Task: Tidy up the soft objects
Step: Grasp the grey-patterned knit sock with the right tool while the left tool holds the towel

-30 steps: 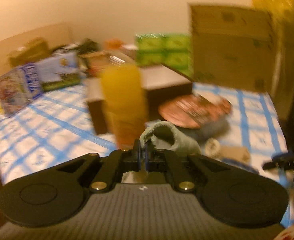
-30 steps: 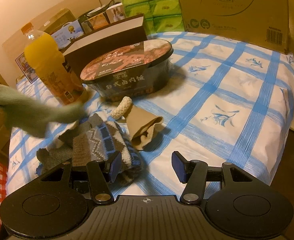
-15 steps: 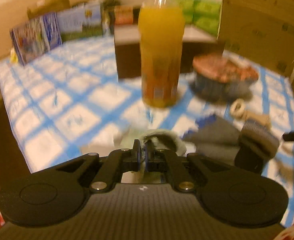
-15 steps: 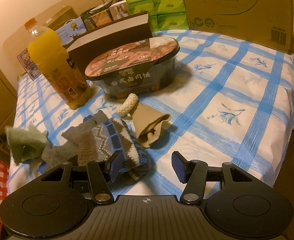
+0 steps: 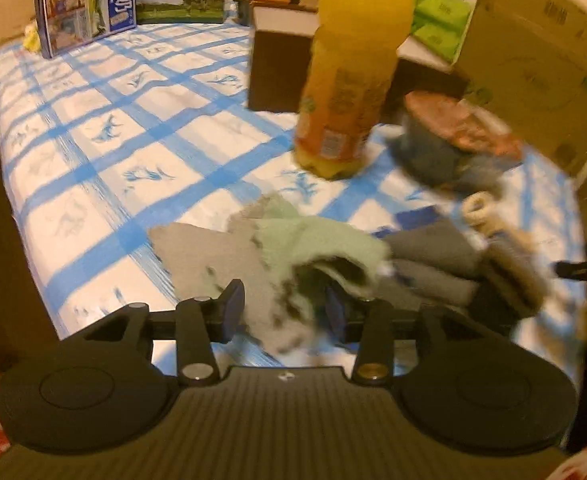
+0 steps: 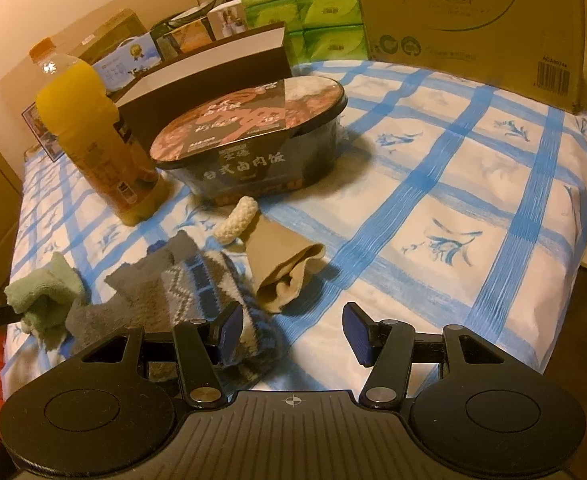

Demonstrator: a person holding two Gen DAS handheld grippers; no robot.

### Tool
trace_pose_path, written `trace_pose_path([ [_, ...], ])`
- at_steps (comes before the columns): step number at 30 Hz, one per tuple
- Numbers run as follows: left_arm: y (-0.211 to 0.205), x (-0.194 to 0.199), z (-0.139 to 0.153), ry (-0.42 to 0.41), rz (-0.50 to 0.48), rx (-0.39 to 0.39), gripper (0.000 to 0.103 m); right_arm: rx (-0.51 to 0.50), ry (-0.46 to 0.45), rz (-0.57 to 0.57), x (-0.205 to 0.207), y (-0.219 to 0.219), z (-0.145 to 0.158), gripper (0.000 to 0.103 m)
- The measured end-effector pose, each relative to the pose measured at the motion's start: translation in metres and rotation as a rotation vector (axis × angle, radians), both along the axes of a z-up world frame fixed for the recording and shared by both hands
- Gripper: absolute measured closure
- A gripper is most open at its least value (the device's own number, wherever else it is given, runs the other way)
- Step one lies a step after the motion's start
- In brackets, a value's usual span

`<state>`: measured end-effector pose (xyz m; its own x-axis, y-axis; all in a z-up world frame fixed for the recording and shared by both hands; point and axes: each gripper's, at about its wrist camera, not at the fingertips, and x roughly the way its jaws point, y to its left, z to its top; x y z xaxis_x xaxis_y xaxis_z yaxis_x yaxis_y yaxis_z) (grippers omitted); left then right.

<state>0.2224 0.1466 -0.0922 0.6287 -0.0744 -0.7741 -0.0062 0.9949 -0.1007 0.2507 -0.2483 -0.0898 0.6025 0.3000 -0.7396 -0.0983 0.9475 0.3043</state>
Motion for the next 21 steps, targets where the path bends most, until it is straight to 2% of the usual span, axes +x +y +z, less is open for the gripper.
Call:
trace_pose_path([
  [3, 0.003, -0.014, 0.017, -0.026, -0.008, -0.098, 0.042, -0.002, -0.002, 0.001, 0.004, 0.001, 0.000, 0.048],
  [5, -0.002, -0.017, 0.027, -0.063, -0.002, -0.125, 0.040, -0.004, -0.005, 0.005, 0.006, 0.002, 0.001, 0.048],
  [8, -0.012, -0.004, 0.029, -0.106, 0.016, -0.086, 0.040, -0.004, -0.008, 0.008, 0.007, 0.003, 0.002, 0.048],
  [13, -0.017, 0.025, -0.003, -0.033, 0.067, 0.010, 0.038, 0.008, -0.030, 0.026, 0.010, 0.006, 0.006, 0.048],
  [15, -0.013, 0.028, -0.017, -0.003, 0.103, 0.054, 0.024, 0.026, -0.036, 0.043, 0.010, 0.008, 0.006, 0.048],
  [16, -0.010, 0.028, -0.022, 0.007, 0.123, 0.070, 0.022, 0.035, -0.035, 0.054, 0.010, 0.010, 0.006, 0.048],
  [21, 0.011, 0.028, -0.036, 0.022, 0.188, 0.009, 0.016, 0.085, -0.014, 0.108, 0.008, 0.020, 0.003, 0.047],
])
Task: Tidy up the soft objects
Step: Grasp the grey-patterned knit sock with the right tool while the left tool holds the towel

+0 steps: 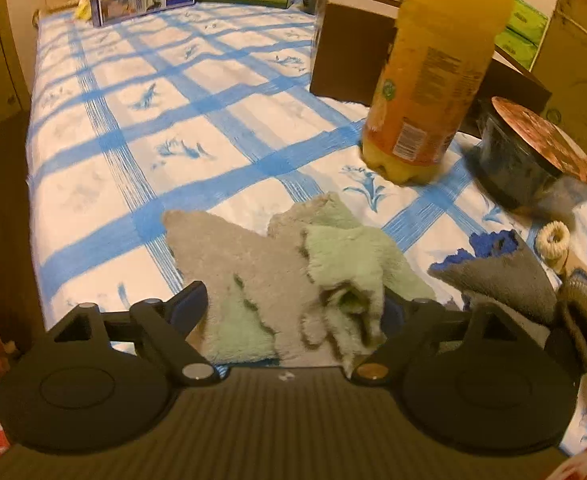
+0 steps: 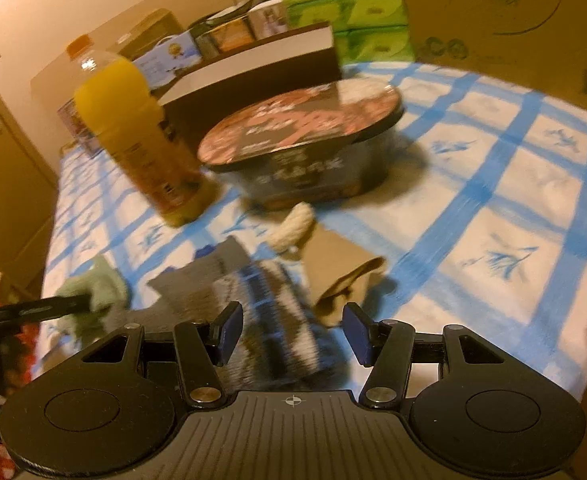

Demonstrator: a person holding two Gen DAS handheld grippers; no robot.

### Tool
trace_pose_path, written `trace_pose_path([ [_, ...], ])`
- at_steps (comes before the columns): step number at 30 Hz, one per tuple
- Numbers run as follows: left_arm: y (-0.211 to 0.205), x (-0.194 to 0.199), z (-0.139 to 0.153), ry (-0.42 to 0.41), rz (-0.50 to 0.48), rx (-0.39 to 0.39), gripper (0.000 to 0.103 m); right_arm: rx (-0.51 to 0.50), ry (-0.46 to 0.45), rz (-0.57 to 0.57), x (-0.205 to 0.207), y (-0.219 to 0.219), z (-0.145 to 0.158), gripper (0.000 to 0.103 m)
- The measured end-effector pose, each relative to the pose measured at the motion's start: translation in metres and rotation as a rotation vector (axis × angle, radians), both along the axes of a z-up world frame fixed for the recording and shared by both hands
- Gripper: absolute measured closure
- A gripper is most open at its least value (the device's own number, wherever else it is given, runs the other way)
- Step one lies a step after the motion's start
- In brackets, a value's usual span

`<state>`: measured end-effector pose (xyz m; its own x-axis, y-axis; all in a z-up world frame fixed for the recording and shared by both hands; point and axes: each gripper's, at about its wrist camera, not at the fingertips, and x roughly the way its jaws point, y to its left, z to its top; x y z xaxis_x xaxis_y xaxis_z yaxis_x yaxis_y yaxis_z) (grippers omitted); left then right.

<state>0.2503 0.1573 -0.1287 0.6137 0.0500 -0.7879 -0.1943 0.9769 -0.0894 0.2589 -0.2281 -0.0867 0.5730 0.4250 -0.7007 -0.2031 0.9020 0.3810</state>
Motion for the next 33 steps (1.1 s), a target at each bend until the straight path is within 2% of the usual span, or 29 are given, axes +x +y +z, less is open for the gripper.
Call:
trace_pose_path([
  [2, 0.003, 0.003, -0.006, 0.002, 0.006, -0.031, 0.015, 0.003, 0.002, 0.016, -0.002, 0.003, -0.001, 0.045],
  [4, 0.006, 0.005, -0.012, -0.004, 0.019, -0.081, 0.017, 0.010, 0.004, 0.028, -0.005, 0.005, -0.002, 0.034],
  [5, 0.006, 0.006, -0.013, -0.014, 0.024, -0.088, 0.023, 0.010, 0.004, 0.031, -0.006, 0.006, -0.002, 0.033],
  [7, 0.005, 0.007, -0.014, -0.039, 0.013, -0.092, 0.042, 0.010, 0.002, 0.041, -0.008, 0.008, -0.002, 0.027],
  [8, 0.005, 0.008, -0.014, -0.048, 0.007, -0.099, 0.059, 0.011, 0.003, 0.046, -0.009, 0.009, -0.002, 0.026],
  [11, 0.003, 0.009, -0.013, -0.078, -0.047, -0.136, 0.069, 0.007, 0.011, 0.066, -0.009, 0.012, -0.003, 0.022],
  [15, -0.006, 0.005, -0.006, -0.081, -0.070, -0.096, 0.071, -0.030, -0.019, 0.137, -0.014, 0.023, 0.001, 0.021],
  [21, -0.014, -0.012, 0.010, -0.081, -0.067, 0.015, 0.071, -0.231, -0.120, 0.230, -0.027, 0.047, -0.002, 0.021],
  [23, -0.014, -0.018, 0.014, -0.078, -0.064, 0.024, 0.071, -0.271, -0.148, 0.249, -0.027, 0.054, -0.007, 0.021],
  [24, -0.013, -0.020, 0.015, -0.074, -0.063, 0.023, 0.071, -0.290, -0.160, 0.258, -0.027, 0.056, -0.009, 0.027],
  [25, -0.013, -0.022, 0.016, -0.071, -0.062, 0.025, 0.071, -0.309, -0.171, 0.271, -0.027, 0.058, -0.011, 0.046],
  [28, -0.014, -0.026, 0.021, -0.072, -0.065, 0.044, 0.071, -0.295, -0.151, 0.286, -0.025, 0.055, -0.012, 0.078],
  [30, -0.014, -0.029, 0.025, -0.076, -0.069, 0.058, 0.071, -0.266, -0.148, 0.267, -0.025, 0.048, -0.009, 0.087],
  [33, -0.016, -0.032, 0.031, -0.086, -0.072, 0.071, 0.071, -0.196, -0.149, 0.211, -0.027, 0.034, 0.002, 0.090],
])
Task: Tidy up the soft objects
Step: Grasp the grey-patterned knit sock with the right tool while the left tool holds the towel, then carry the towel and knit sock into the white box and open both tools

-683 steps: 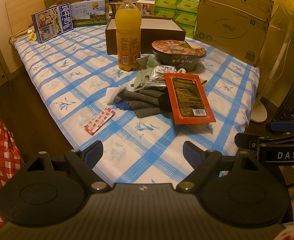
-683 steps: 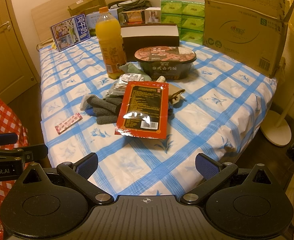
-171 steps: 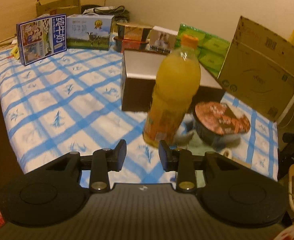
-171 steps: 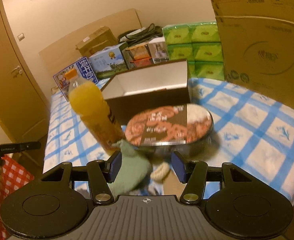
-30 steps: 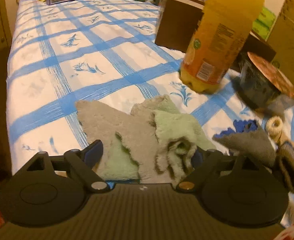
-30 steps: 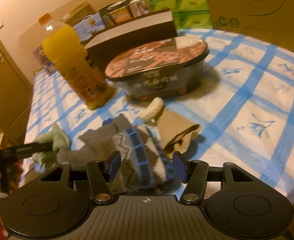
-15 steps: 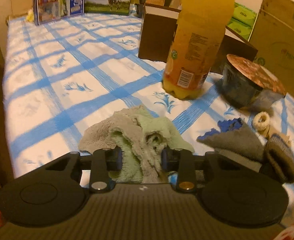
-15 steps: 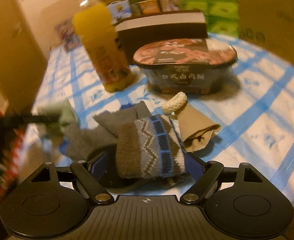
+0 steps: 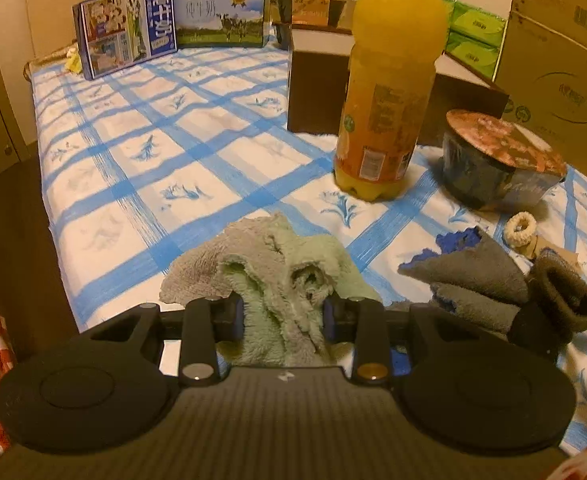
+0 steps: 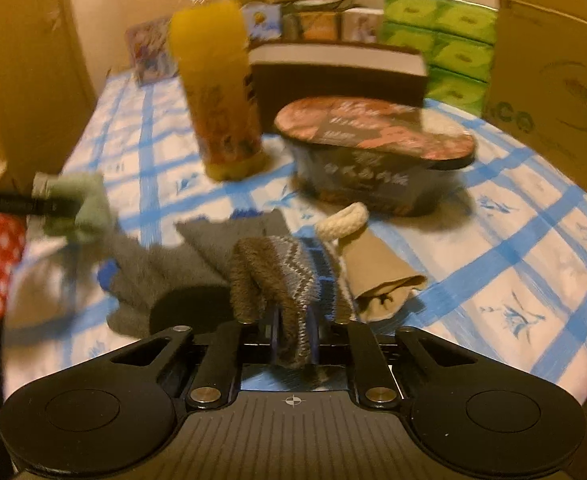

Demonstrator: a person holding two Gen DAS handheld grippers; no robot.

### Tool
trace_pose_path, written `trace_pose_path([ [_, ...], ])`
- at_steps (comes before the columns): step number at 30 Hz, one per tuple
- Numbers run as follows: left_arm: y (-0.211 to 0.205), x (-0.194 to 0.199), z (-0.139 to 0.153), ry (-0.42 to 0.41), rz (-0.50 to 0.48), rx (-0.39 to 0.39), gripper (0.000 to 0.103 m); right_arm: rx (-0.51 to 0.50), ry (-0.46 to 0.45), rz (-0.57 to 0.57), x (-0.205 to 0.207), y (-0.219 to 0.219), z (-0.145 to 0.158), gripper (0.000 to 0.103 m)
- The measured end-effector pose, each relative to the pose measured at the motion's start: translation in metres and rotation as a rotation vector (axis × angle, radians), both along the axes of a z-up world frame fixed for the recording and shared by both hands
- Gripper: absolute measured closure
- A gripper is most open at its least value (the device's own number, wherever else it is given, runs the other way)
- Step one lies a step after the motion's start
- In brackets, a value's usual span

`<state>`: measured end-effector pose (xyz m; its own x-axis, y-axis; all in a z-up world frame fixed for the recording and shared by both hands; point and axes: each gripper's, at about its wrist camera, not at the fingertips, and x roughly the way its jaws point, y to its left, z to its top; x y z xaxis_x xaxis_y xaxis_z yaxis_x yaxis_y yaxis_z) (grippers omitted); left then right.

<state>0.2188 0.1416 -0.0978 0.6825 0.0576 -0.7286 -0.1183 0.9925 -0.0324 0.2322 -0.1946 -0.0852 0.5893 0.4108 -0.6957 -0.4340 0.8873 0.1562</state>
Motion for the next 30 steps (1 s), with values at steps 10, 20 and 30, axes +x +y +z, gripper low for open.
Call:
trace_pose_path([
  [10, -0.012, -0.017, 0.049, -0.088, -0.045, 0.084, 0.071, 0.247, -0.035, -0.103, 0.005, -0.044, 0.063, 0.092],
  [20, -0.044, -0.017, 0.093, -0.169, -0.200, 0.156, 0.071, 0.495, 0.047, -0.168, 0.016, -0.085, 0.101, 0.092],
  [30, -0.107, 0.005, 0.113, -0.226, -0.394, 0.174, 0.071, 0.534, 0.041, -0.174, 0.028, -0.106, 0.123, 0.092],
])
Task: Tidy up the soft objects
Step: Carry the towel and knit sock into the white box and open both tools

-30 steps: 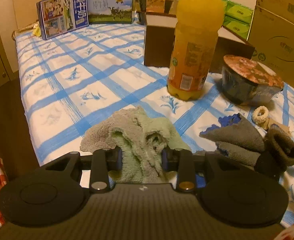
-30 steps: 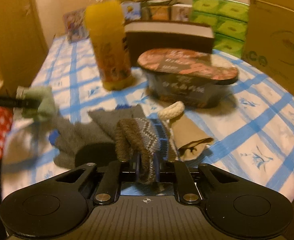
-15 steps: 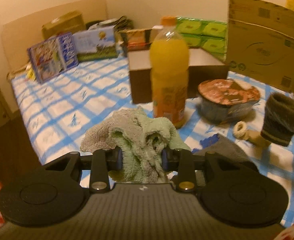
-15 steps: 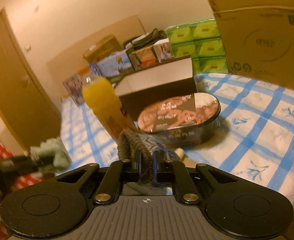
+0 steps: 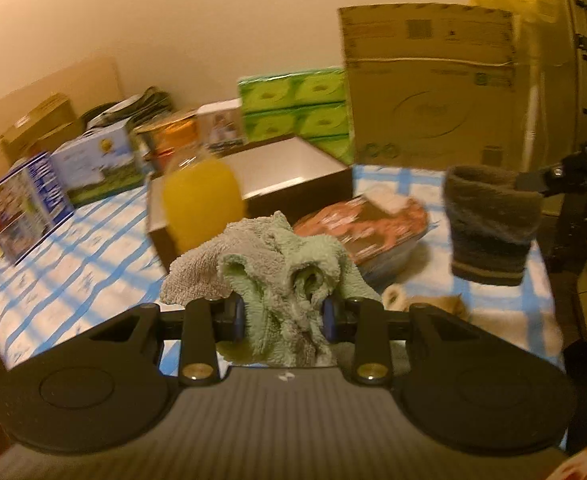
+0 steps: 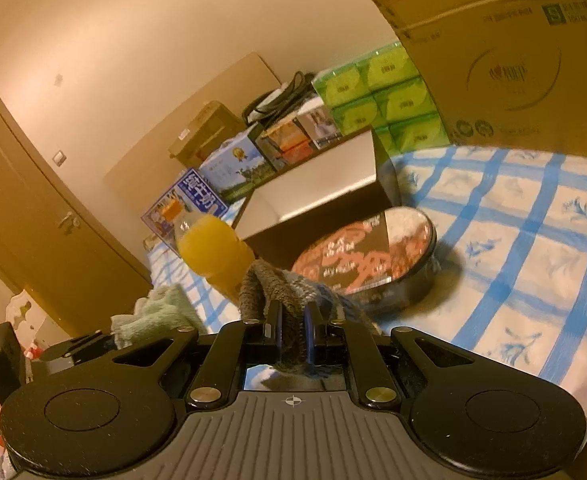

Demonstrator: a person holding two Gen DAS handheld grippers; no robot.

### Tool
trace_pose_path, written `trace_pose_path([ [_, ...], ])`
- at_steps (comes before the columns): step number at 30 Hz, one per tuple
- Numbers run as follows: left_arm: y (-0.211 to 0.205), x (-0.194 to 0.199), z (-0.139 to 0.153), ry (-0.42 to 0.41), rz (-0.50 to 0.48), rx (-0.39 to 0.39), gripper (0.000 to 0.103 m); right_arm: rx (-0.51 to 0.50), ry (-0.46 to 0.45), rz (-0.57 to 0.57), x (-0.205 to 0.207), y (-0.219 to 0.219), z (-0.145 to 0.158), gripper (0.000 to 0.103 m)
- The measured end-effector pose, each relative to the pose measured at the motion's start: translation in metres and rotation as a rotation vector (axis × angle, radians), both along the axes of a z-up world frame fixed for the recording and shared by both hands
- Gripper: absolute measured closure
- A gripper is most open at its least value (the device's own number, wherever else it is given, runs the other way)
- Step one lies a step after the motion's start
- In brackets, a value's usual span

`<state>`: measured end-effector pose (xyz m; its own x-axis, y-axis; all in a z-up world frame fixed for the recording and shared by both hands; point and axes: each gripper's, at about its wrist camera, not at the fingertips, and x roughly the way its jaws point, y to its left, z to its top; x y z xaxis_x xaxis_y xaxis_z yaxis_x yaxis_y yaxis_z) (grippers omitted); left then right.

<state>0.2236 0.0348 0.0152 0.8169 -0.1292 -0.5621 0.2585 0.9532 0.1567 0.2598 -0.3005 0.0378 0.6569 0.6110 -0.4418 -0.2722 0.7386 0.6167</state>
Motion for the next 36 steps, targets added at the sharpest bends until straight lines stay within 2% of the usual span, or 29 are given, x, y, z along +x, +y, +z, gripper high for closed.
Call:
trace_pose_path([
  [4, -0.022, 0.014, 0.006, -0.010, -0.055, -0.006, 0.071, 0.000, -0.022, 0.000, 0.013, -0.005, 0.009, 0.092],
  [9, -0.049, 0.036, 0.013, -0.034, -0.107, 0.022, 0.071, -0.020, -0.058, 0.003, 0.037, -0.008, 0.022, 0.092],
  [16, -0.076, 0.080, 0.028, -0.069, -0.131, 0.067, 0.071, -0.008, -0.110, 0.001, 0.085, -0.008, 0.041, 0.092],
  [25, -0.099, 0.161, 0.042, -0.074, -0.018, 0.061, 0.071, 0.061, -0.153, 0.029, 0.174, 0.012, 0.052, 0.092],
  [27, -0.102, 0.179, 0.043, -0.063, 0.025, 0.047, 0.071, 0.075, -0.161, 0.039, 0.196, 0.016, 0.051, 0.100],
  [28, -0.104, 0.188, 0.043, -0.057, 0.044, 0.041, 0.071, 0.083, -0.157, 0.035, 0.208, 0.018, 0.049, 0.100],
  [33, -0.115, 0.235, 0.034, -0.032, 0.152, 0.045, 0.071, 0.110, -0.096, 0.053, 0.271, 0.028, 0.023, 0.100],
  [36, -0.117, 0.264, 0.021, 0.031, 0.212, 0.017, 0.071, 0.118, -0.062, 0.059, 0.296, 0.024, 0.005, 0.100],
])
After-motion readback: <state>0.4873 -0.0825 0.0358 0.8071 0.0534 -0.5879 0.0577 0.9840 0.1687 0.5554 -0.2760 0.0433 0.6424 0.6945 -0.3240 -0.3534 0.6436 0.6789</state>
